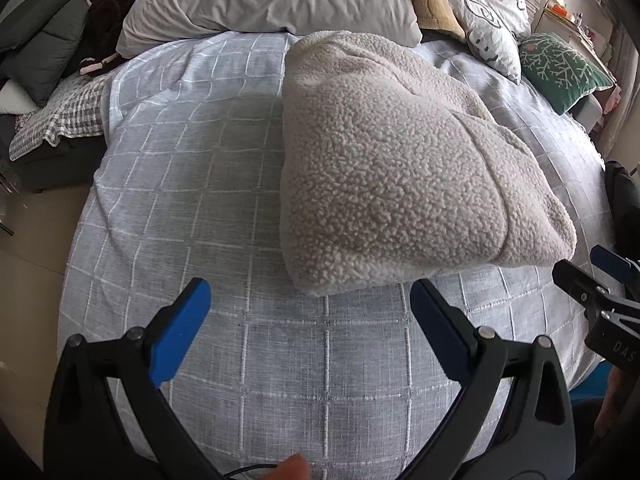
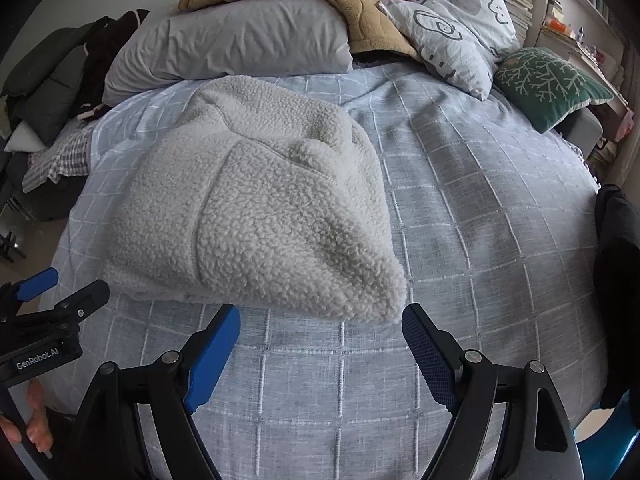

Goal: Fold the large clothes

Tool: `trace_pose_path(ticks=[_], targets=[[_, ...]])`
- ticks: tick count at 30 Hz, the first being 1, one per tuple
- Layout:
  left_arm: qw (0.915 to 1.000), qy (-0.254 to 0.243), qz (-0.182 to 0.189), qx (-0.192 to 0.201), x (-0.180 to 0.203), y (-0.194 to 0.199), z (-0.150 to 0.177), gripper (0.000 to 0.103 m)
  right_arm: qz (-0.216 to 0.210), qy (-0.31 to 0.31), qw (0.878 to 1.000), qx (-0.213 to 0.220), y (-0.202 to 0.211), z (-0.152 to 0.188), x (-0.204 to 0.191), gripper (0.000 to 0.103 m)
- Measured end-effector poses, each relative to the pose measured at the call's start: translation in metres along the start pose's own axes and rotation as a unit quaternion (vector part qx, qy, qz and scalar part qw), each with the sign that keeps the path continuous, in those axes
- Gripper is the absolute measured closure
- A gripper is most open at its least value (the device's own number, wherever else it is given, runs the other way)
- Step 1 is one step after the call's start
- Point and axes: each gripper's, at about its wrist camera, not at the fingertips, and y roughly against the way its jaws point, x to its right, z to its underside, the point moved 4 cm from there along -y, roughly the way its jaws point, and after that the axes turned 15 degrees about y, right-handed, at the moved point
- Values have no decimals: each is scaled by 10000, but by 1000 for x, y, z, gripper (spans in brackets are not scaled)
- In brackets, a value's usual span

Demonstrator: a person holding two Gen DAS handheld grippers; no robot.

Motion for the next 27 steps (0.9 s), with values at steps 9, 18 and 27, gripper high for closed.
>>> trace_pose_path(ticks=[9, 18, 27], targets=[[10000, 51, -20, 56, 0, 2, -1, 3, 89, 42, 9999, 33, 2, 0, 0, 18], [9999, 129, -38, 106, -4, 4, -2, 3, 106, 138, 9998, 29, -1, -2, -7, 18], [9999, 90, -46, 110, -2, 3, -1, 3, 86, 181, 9998, 10, -2, -3, -8, 18]])
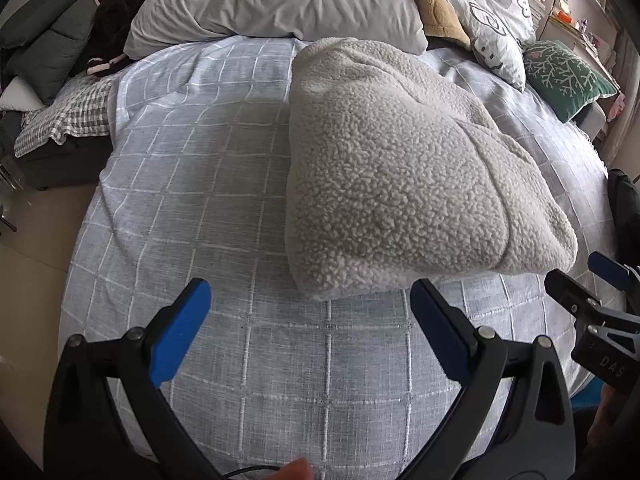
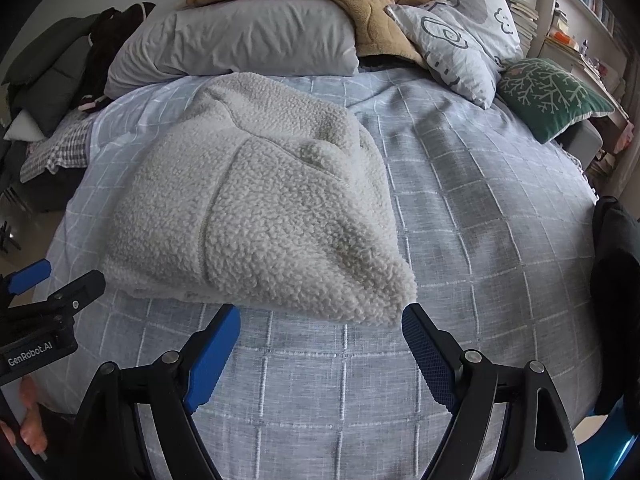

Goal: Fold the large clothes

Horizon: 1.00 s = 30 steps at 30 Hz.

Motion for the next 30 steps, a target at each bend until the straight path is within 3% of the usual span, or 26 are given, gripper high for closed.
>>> trace_pose_path(ticks=[30], targets=[[10000, 8, -22, 19, 3, 1, 3, 3, 3, -2, 10000, -26, -1, 1, 0, 18]])
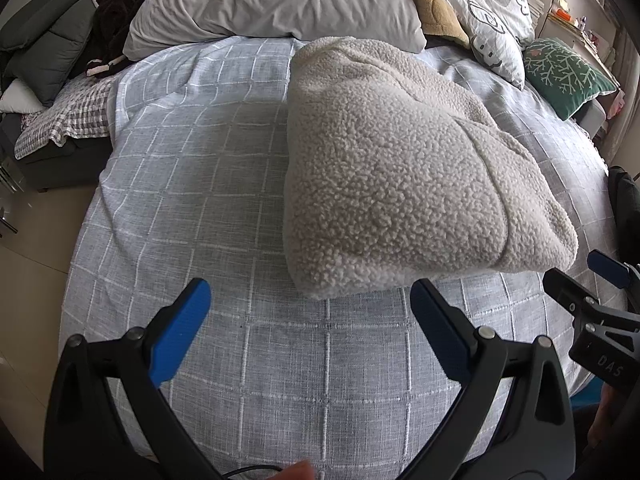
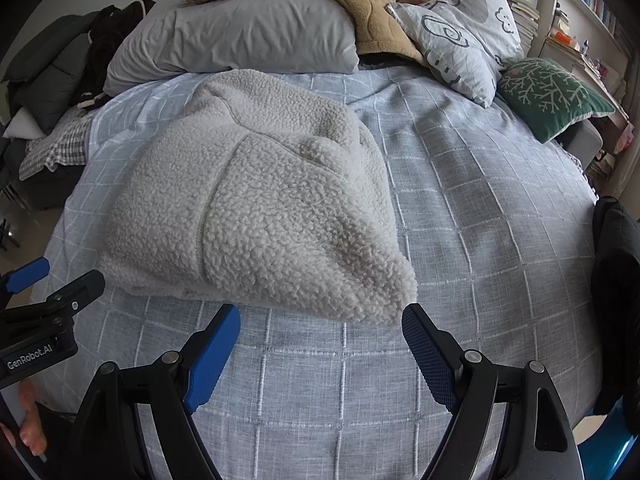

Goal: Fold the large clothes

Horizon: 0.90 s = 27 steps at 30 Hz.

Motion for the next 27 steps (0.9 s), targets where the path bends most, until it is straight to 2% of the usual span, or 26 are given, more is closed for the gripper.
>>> trace_pose_path(ticks=[27], targets=[[10000, 12, -1, -40, 1, 0, 2, 3, 4, -3, 10000, -54, -4, 2, 4, 18]])
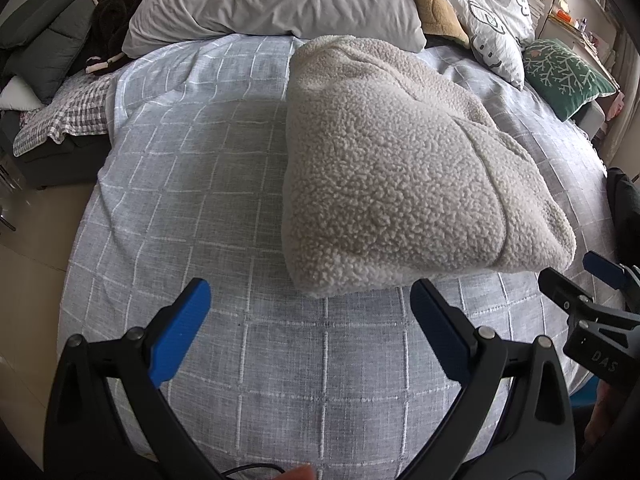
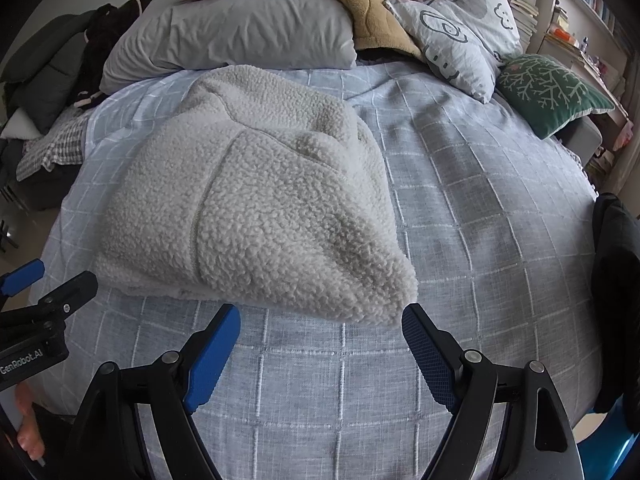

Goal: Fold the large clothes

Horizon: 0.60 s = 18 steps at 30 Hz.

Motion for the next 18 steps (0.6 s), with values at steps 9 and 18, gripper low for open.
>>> trace_pose_path(ticks=[9, 18], targets=[[10000, -39, -5, -10, 0, -1, 0, 3, -4, -23, 10000, 13, 1, 0, 3, 18], [9999, -89, 47, -25, -3, -2, -2, 3, -7, 9, 10000, -26, 0, -1, 1, 18]])
